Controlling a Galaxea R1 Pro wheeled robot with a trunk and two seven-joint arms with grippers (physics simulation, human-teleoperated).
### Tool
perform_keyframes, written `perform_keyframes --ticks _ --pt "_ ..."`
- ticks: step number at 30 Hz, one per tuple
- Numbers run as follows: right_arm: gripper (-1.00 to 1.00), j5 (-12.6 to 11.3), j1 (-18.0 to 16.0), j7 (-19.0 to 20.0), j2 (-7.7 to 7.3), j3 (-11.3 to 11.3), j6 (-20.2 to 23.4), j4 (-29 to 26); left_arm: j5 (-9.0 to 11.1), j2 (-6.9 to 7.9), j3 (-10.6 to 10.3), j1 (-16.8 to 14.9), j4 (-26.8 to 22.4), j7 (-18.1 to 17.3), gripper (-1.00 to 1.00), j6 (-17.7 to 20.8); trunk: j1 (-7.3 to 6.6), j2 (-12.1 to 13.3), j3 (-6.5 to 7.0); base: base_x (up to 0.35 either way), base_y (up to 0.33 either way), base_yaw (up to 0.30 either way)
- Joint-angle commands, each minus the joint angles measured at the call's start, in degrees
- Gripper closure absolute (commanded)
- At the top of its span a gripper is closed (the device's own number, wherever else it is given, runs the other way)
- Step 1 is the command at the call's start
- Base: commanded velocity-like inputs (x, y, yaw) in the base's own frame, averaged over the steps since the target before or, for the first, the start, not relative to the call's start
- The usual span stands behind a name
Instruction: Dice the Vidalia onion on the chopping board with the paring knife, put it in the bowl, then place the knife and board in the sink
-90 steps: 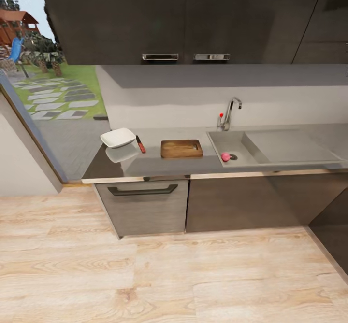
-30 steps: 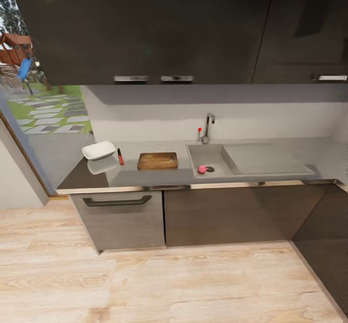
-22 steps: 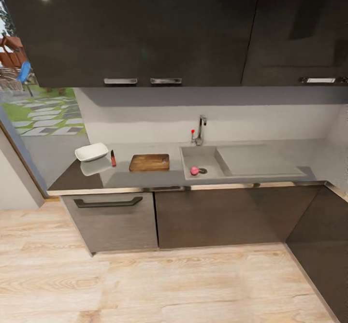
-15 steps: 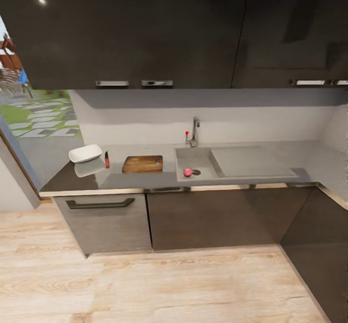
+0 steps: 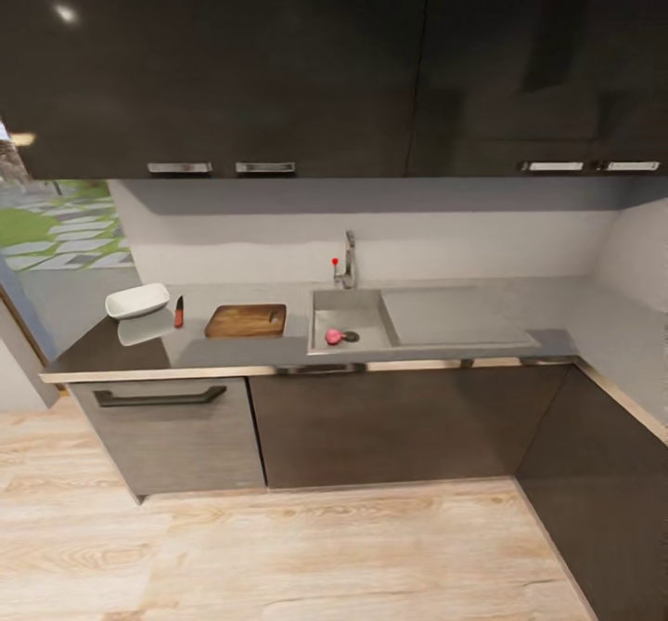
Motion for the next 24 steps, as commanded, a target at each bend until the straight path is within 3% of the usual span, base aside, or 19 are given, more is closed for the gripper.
perform_keyframes --ticks 1,24 --pt "-1.00 0.4 0.0 0.4 0.08 -0.3 -0.1 -0.1 0.2 -0.06 0.3 0.0 -0.1 -0.2 -1.00 0.0 0.05 -0.1 -0.08 0.072 -0.317 0.000" --pt "-1.00 0.4 0.0 0.5 0.08 -0.3 -0.1 -0.1 0.2 -0.06 0.3 0.0 0.0 -0.2 -1.00 0.0 0.05 -0.1 -0.06 0.144 -0.260 0.000"
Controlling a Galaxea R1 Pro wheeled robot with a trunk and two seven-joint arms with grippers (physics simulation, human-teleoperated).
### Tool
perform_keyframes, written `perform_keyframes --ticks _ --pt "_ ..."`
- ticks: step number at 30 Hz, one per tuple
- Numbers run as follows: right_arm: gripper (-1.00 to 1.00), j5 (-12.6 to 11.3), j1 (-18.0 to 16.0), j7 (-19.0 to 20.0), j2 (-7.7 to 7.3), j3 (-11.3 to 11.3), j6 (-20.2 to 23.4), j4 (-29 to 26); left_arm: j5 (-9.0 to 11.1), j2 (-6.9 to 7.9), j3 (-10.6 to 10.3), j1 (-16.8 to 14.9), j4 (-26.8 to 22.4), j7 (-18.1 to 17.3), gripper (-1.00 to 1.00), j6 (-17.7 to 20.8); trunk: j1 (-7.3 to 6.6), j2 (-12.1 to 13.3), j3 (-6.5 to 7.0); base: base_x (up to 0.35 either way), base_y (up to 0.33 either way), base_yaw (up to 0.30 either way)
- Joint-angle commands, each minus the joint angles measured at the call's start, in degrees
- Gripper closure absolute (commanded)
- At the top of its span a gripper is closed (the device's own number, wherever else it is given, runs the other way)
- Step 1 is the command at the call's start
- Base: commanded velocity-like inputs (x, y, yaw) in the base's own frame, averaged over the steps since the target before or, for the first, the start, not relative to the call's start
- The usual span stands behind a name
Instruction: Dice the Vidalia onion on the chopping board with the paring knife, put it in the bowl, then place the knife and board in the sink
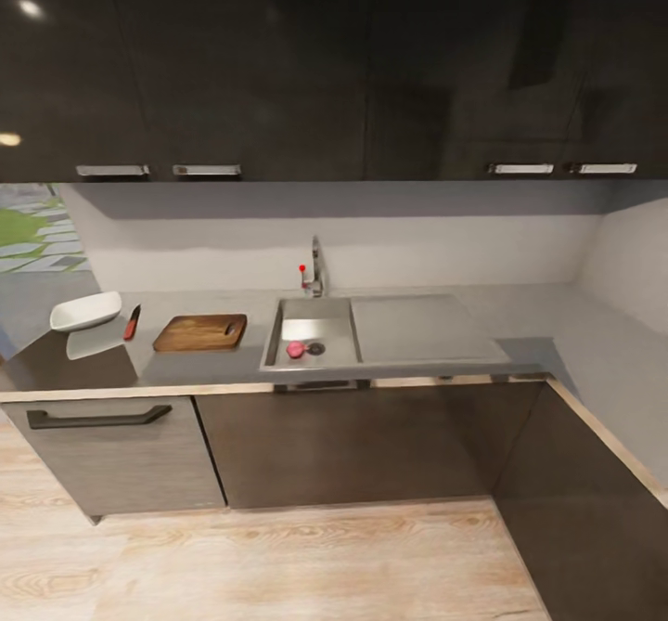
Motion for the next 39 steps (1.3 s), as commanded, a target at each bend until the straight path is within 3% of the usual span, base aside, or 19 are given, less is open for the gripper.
perform_keyframes --ticks 1,6,10,12,15,17,18,22,25,28,32,34,35,37,38,39 --pt "-1.00 0.4 0.0 0.4 0.09 -0.3 -0.1 -0.1 0.2 -0.05 0.2 0.0 -0.1 -0.2 -1.00 0.0 0.04 -0.1 -0.10 0.048 -0.056 0.000" --pt "-1.00 0.4 0.0 0.4 0.07 -0.3 -0.1 0.3 0.1 -0.19 0.2 0.0 -1.7 0.0 -1.00 0.4 0.04 -0.1 -0.10 0.017 -0.020 0.000" --pt "-1.00 0.4 0.0 0.4 0.05 -0.3 -0.1 0.6 0.1 -0.22 0.1 0.0 -8.2 0.6 -1.00 3.4 0.04 -0.1 -0.10 0.003 -0.004 0.000" --pt "-1.00 0.4 0.0 0.4 0.02 -0.3 -0.1 0.7 0.1 -0.22 0.1 0.0 -12.4 0.9 -1.00 7.4 0.04 -0.1 -0.10 0.001 -0.001 0.000" --pt "-1.00 0.4 0.0 0.4 0.01 -0.3 -0.1 0.8 0.1 -0.26 0.0 0.0 -22.0 1.2 -1.00 17.0 0.04 -0.1 -0.10 0.000 0.000 0.000" --pt "-1.00 0.5 0.0 0.4 -0.03 -0.3 -0.1 1.3 0.0 -0.60 -0.6 0.0 -33.1 1.2 -1.00 27.2 0.04 -0.1 -0.10 0.000 0.000 0.000" --pt "-1.00 0.5 0.0 0.4 -0.05 -0.3 -0.1 1.4 -0.1 -0.80 -1.2 0.0 -37.1 1.2 -1.00 30.5 0.04 -0.1 -0.10 0.000 0.000 0.000" --pt "-1.00 0.5 0.0 0.4 -0.08 -0.3 -0.1 1.6 -0.3 -1.16 -3.8 -0.1 -47.0 1.2 -1.00 38.0 0.04 -0.1 -0.10 0.000 0.000 0.000" --pt "-1.00 0.5 0.0 0.4 -0.08 -0.3 -0.1 1.6 -0.5 -1.44 -5.5 -1.1 -52.7 1.2 -1.00 40.8 0.04 -0.1 -0.10 0.000 0.000 0.000" --pt "-1.00 0.5 0.0 0.4 -0.05 -0.3 -0.1 1.7 -0.7 -3.05 -6.0 -5.3 -54.6 1.3 -1.00 43.1 0.04 -0.1 -0.10 0.000 0.000 0.000" --pt "-1.00 0.4 0.0 0.4 -0.02 -0.3 -0.2 1.8 -1.2 -4.35 -6.2 -13.2 -55.2 1.7 -1.00 52.1 0.04 -0.1 -0.10 0.000 0.000 0.000" --pt "-1.00 0.4 0.0 0.4 0.00 -0.3 -0.2 1.9 -1.4 -5.74 -6.7 -19.6 -55.3 2.9 -1.00 57.3 0.04 -0.1 -0.10 0.000 0.000 0.000" --pt "-1.00 0.4 0.0 0.4 0.00 -0.3 -0.2 1.9 -1.3 -5.94 -7.0 -20.8 -55.3 3.2 -1.00 57.9 0.04 -0.1 -0.10 0.000 0.000 0.000" --pt "-1.00 0.4 0.0 0.4 0.00 -0.3 -0.2 1.9 -1.3 -6.45 -8.4 -26.2 -55.3 4.5 -1.00 60.1 0.04 -0.1 -0.10 0.000 0.000 0.000" --pt "-1.00 0.4 0.0 0.4 0.00 -0.3 -0.2 1.9 -1.3 -6.67 -9.4 -30.8 -55.3 5.3 -1.00 62.4 0.04 -0.1 -0.10 0.000 0.000 0.000" --pt "-1.00 0.4 0.0 0.4 0.00 -0.3 -0.2 1.9 -1.2 -6.72 -9.7 -32.4 -55.3 5.5 -1.00 63.0 0.04 -0.1 -0.10 0.000 0.000 0.000"
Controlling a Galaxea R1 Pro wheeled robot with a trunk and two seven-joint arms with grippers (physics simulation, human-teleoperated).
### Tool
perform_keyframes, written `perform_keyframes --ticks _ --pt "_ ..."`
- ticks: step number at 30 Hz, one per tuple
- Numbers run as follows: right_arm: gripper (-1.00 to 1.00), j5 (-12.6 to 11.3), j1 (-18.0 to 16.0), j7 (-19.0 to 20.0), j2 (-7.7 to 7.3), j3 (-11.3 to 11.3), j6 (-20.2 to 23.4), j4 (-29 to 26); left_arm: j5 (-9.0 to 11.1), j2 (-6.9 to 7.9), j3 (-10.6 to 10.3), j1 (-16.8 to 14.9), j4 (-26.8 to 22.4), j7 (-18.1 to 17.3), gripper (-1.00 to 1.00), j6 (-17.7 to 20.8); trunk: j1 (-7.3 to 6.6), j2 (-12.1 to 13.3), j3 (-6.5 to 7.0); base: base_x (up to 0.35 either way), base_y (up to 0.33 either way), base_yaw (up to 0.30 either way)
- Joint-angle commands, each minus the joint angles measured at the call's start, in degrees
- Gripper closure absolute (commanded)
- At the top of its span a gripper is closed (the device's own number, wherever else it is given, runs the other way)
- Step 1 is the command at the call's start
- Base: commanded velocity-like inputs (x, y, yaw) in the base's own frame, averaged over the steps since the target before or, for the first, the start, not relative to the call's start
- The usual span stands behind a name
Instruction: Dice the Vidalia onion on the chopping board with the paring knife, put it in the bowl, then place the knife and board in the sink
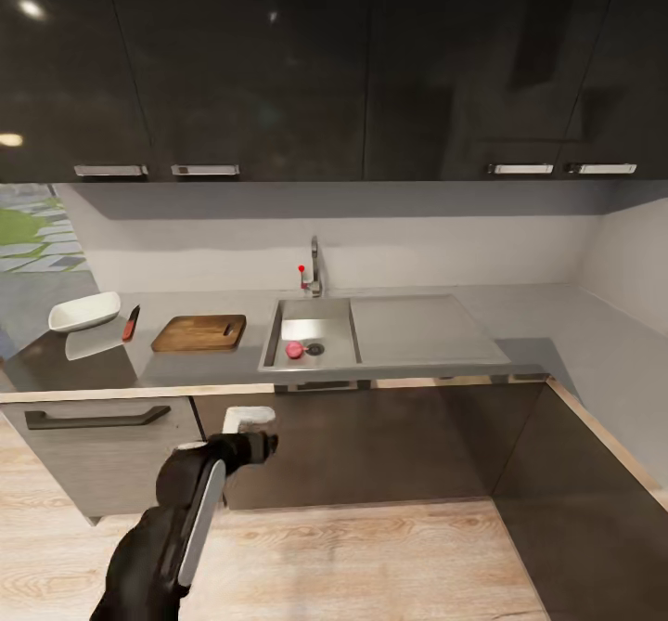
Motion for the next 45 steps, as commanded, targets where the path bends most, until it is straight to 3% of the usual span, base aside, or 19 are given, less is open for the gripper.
perform_keyframes --ticks 1,2,3,4,9,11,16,22,26,30,45 --pt "-1.00 0.5 0.0 0.4 0.10 -0.4 -0.1 -0.1 0.2 -0.09 -0.6 -5.4 0.2 0.7 -1.00 1.4 0.03 -0.1 -0.13 0.000 0.000 0.000" --pt "-1.00 0.5 0.0 0.4 0.10 -0.4 -0.1 -0.1 0.3 -0.14 -0.9 -10.6 1.1 0.9 -1.00 2.0 0.03 -0.1 -0.13 0.000 0.000 0.000" --pt "-1.00 0.5 0.0 0.4 0.10 -0.4 -0.1 -0.1 0.4 -0.15 -0.9 -12.2 1.7 1.0 -1.00 2.1 0.03 -0.1 -0.13 0.000 0.000 0.000" --pt "-1.00 0.5 0.0 0.4 0.10 -0.4 -0.1 -0.1 0.4 -0.17 -1.0 -16.3 4.6 1.1 -1.00 2.4 0.03 -0.1 -0.13 0.000 0.000 0.000" --pt "-1.00 0.5 0.0 0.4 0.10 -0.4 -0.1 -0.1 0.4 -0.23 -1.1 -24.0 14.9 1.6 -1.00 2.4 0.03 -0.1 -0.13 0.000 0.000 0.000" --pt "-1.00 0.5 0.0 0.4 0.10 -0.4 -0.1 0.1 0.5 -0.20 -1.1 -28.5 21.1 3.3 -1.00 2.4 0.03 -0.1 -0.13 0.000 0.000 0.000" --pt "-1.00 0.5 0.0 0.4 0.10 -0.4 -0.1 0.7 0.9 -0.19 -1.1 -34.6 29.1 7.2 -1.00 2.1 0.03 -0.1 -0.13 0.000 0.000 0.000" --pt "-1.00 0.5 0.0 0.4 0.10 -0.3 -0.1 0.8 1.8 -0.13 -1.1 -35.8 30.3 7.8 -1.00 2.1 0.03 -0.1 -0.13 0.000 0.000 0.000" --pt "-1.00 0.5 0.0 0.4 0.11 -0.3 -0.1 0.8 2.1 0.14 -1.6 -36.0 25.7 7.7 -1.00 2.3 0.03 -0.1 -0.13 0.000 0.000 0.000" --pt "-1.00 0.5 0.0 0.4 0.17 -0.3 -0.1 0.9 2.2 0.43 -2.6 -36.0 24.4 7.7 -1.00 2.4 0.03 -0.1 -0.13 0.000 0.000 0.000" --pt "-1.00 0.5 0.0 0.4 0.18 -0.3 -0.1 1.4 2.1 0.45 -2.9 -36.0 31.3 7.5 -1.00 2.0 0.03 -0.1 -0.13 0.141 -0.043 0.000"
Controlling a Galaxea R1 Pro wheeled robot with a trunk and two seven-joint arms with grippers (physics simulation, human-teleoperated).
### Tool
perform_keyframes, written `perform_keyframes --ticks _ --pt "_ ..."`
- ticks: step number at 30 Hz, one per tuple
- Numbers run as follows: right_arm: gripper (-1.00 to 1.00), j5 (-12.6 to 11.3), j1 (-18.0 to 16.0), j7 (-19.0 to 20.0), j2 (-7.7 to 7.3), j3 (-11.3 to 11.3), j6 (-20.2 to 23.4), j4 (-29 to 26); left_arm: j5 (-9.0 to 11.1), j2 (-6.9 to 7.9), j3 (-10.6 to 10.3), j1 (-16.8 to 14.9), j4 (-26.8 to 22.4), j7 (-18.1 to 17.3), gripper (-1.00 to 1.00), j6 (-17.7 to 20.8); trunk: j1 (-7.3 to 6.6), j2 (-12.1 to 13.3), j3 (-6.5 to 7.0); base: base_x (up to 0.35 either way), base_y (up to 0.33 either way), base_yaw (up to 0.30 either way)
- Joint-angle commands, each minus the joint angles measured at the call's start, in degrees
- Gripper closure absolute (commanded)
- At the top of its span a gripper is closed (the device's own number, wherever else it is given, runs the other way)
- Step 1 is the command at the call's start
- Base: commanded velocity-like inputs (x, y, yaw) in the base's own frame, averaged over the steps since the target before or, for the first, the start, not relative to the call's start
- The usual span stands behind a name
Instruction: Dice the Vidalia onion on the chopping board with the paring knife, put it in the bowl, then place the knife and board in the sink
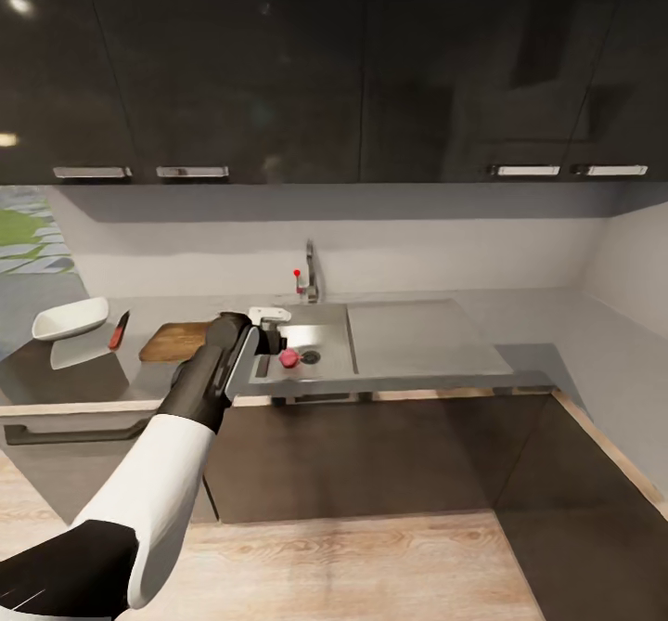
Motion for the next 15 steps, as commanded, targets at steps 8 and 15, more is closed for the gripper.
perform_keyframes --ticks 8,15 --pt "-1.00 0.4 0.0 0.4 0.09 -0.4 -0.1 0.6 0.3 -0.02 -0.1 -0.1 3.8 0.3 -1.00 -0.1 0.06 -0.1 -0.11 0.255 -0.113 0.000" --pt "-1.00 0.4 0.0 0.4 0.09 -0.4 -0.1 0.8 0.3 0.02 0.0 -0.1 5.9 0.2 -1.00 -0.2 0.06 -0.1 -0.11 0.285 -0.105 0.000"
